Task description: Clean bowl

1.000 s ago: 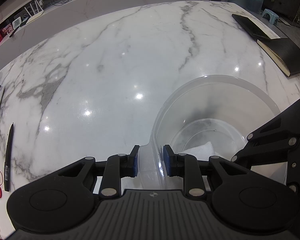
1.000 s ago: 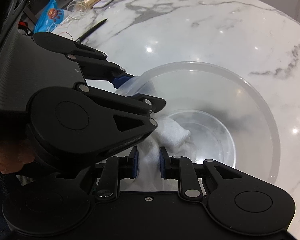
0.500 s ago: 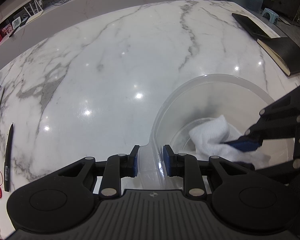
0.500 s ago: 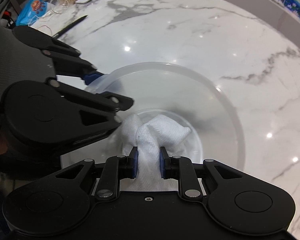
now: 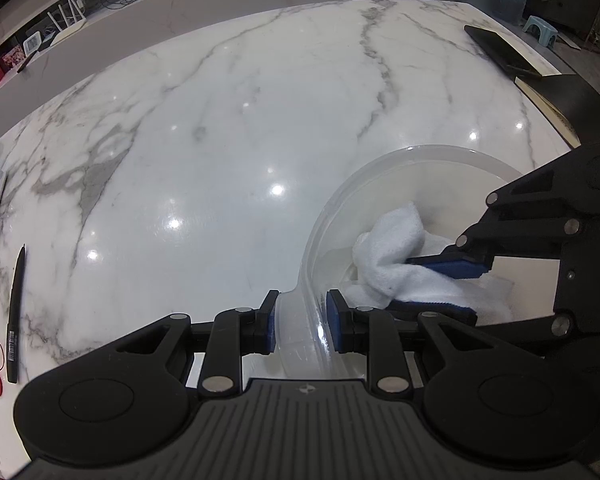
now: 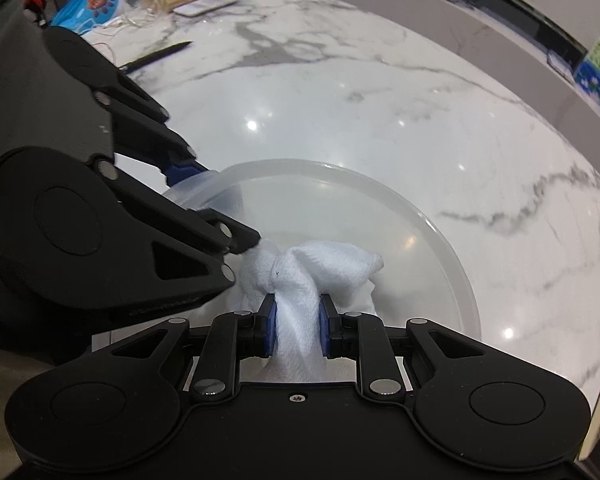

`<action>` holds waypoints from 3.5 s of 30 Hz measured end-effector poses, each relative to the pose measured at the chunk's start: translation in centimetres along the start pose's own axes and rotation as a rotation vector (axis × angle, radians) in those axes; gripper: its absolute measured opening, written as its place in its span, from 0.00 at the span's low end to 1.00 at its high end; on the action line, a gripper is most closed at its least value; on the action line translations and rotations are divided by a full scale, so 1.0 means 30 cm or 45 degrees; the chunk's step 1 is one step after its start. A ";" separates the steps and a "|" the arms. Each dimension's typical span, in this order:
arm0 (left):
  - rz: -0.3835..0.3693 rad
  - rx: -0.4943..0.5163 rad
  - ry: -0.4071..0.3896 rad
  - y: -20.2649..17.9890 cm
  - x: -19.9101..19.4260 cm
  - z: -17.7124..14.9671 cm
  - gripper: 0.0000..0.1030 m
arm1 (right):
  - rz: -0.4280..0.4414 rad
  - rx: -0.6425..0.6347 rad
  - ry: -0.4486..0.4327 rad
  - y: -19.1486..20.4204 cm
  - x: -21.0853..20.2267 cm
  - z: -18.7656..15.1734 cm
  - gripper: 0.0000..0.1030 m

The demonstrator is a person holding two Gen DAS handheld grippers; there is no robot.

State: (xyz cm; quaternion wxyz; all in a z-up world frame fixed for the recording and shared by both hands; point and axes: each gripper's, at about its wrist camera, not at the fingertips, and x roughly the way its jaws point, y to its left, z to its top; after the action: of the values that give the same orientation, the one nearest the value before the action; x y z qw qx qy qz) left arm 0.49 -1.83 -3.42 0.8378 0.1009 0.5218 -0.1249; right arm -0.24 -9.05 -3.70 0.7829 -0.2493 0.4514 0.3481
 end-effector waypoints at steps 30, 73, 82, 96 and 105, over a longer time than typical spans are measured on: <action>-0.003 0.007 0.001 0.003 0.001 -0.008 0.22 | 0.104 0.004 0.133 0.028 -0.026 0.004 0.18; -0.011 0.025 0.012 0.004 0.009 -0.005 0.22 | 0.131 -0.032 -0.010 0.030 -0.016 0.016 0.18; -0.011 0.025 0.013 0.003 0.008 -0.007 0.22 | 0.156 0.017 0.111 0.020 -0.050 -0.006 0.18; -0.009 0.030 0.014 0.004 0.009 -0.008 0.22 | 0.002 -0.037 0.168 0.028 -0.050 -0.029 0.18; -0.009 0.052 0.009 0.003 0.010 -0.012 0.22 | -0.099 -0.013 0.119 0.007 -0.041 -0.041 0.18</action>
State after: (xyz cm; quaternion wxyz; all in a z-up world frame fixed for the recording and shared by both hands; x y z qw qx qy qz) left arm 0.34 -1.67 -3.85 0.8332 0.1164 0.5226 -0.1382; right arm -1.48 -10.19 -3.22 0.7726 -0.2865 0.4758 0.3077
